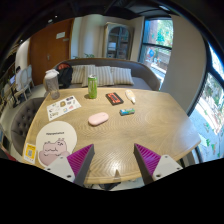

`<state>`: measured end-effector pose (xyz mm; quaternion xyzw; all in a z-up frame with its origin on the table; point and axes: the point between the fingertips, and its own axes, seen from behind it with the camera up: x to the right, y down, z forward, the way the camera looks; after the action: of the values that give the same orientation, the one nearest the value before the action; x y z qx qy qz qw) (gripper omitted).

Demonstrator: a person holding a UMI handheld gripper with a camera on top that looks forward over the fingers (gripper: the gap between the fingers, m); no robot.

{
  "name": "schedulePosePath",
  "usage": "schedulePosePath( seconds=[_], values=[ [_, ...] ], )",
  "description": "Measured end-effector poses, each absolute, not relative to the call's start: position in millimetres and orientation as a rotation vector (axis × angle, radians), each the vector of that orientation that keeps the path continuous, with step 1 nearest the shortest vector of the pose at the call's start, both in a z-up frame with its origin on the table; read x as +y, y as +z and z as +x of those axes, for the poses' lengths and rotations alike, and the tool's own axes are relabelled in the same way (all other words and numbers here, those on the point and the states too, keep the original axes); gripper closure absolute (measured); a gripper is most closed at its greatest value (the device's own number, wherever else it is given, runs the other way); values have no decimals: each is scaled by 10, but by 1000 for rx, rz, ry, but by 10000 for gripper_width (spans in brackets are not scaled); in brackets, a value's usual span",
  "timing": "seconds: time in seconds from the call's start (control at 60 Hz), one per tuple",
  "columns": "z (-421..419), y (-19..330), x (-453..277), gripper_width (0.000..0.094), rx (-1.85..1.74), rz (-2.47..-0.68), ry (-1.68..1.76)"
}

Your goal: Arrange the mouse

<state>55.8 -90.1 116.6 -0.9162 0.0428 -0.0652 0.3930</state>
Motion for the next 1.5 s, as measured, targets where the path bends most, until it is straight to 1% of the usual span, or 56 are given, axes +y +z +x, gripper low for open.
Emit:
schedulePosePath(
  seconds=[0.167,0.367,0.483,0.567,0.75,0.833,1.0,1.117,1.2,1.367,1.5],
  values=[
    [572,1116,-739,108,52,-2326,-122],
    [469,801,-435,109,-46,-2343,-27],
    [364,530,-225,109,-81,-2348,56],
    [289,276,-52,108,-115,-2361,116],
    [126,-155,314,113,-184,-2362,177],
    [88,-143,584,128,-234,-2308,166],
    [18,-134,1055,136,-225,-2289,191],
    [-25,-144,1313,199,-247,-2273,166],
    [-102,-146,1450,212,-267,-2260,161],
    [-174,-139,1631,216,-213,-2266,134],
    [-171,-146,1661,199,-124,-2284,93]
  ],
)
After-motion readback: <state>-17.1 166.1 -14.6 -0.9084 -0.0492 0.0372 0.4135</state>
